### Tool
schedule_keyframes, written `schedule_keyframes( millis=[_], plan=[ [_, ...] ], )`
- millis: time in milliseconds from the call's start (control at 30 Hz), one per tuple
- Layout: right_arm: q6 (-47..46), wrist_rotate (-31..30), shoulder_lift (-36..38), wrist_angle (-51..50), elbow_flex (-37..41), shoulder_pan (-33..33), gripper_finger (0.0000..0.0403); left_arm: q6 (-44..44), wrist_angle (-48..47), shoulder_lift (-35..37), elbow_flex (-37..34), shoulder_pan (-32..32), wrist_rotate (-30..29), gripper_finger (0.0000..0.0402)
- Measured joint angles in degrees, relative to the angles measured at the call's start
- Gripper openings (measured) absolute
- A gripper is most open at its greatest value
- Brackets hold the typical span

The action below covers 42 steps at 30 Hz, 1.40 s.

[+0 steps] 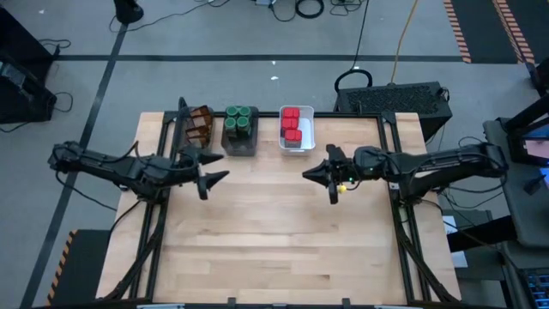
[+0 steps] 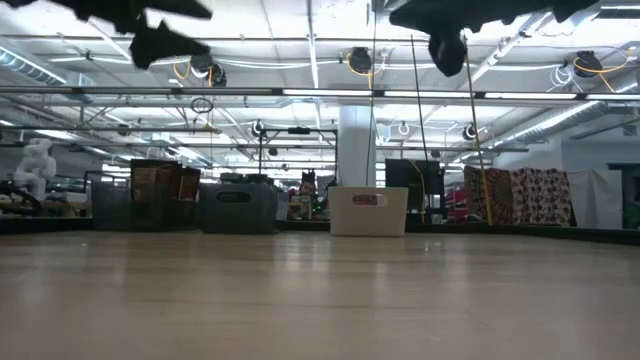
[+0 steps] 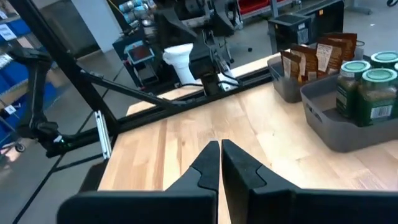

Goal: Sort spices by type
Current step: Return to Home Position

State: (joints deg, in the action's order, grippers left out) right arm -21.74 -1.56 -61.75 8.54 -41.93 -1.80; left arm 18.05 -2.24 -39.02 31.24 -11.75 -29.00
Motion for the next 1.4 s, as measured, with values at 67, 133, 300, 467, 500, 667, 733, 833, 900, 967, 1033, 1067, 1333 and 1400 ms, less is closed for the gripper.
schedule_keyframes(
  millis=[67, 133, 300, 467, 500, 667, 733, 833, 900, 967, 1033, 1067, 1333, 1400],
  plan=[
    [0.0, 0.0, 1.2, -0.8, 0.0, 0.0, 0.0000, 1.9, -0.3, 2.0, -2.2, 0.0, -0.2, 0.0303],
    [0.0, 0.0, 2.2, -1.7, 0.0, 0.0, 0.0000, 3.7, -0.5, 3.8, -4.3, 0.0, -0.2, 0.0303],
    [-0.1, -1.4, 4.0, -3.9, 0.0, -0.1, 0.0000, 6.8, -0.4, 6.8, -8.2, 0.0, -0.2, 0.0303],
    [-0.6, -3.0, 5.1, -4.2, 0.9, -0.2, 0.0000, 7.2, -0.8, 8.9, -10.0, 0.0, 0.0, 0.0303],
    [-1.0, -3.2, 5.4, -3.7, 1.5, -0.2, 0.0000, 7.2, -0.7, 9.3, -10.5, 0.0, 0.0, 0.0303],
    [-4.9, -6.5, 9.1, 1.5, 9.7, -0.2, 0.0000, 10.1, -0.8, 10.8, -13.9, 0.0, 0.0, 0.0303],
    [-6.4, -7.3, 11.1, 6.0, 13.9, -0.2, 0.0000, 10.2, 0.6, 11.1, -15.2, 0.0, 0.0, 0.0303],
    [-8.6, -7.7, 14.4, 12.2, 19.9, -0.2, 0.0000, 10.2, 1.3, 11.8, -16.5, 0.0, 0.1, 0.0303],
    [-9.9, -8.2, 16.1, 15.6, 23.8, -0.2, 0.0000, 10.1, 0.9, 12.1, -16.7, 0.0, 0.1, 0.0303],
    [-10.8, -9.4, 17.7, 18.6, 27.6, -0.2, 0.0000, 10.0, 0.8, 12.1, -16.7, 0.0, 0.1, 0.0303],
    [-12.1, -10.3, 19.1, 22.1, 31.0, -0.2, 0.0000, 9.7, 0.9, 12.1, -16.7, 0.0, 0.1, 0.0303],
    [-12.7, -10.9, 19.6, 23.7, 32.5, -0.2, 0.0000, 9.7, 0.9, 12.1, -16.7, 0.0, 0.1, 0.0303],
    [-13.9, -12.2, 20.9, 29.8, 41.1, -0.2, 0.0000, 8.5, 0.6, 12.1, -16.7, 0.0, 0.5, 0.0303],
    [-13.8, -12.1, 21.1, 28.5, 41.3, -0.2, 0.0000, 8.5, 0.6, 12.1, -16.7, 0.0, 1.4, 0.0303]
  ],
)
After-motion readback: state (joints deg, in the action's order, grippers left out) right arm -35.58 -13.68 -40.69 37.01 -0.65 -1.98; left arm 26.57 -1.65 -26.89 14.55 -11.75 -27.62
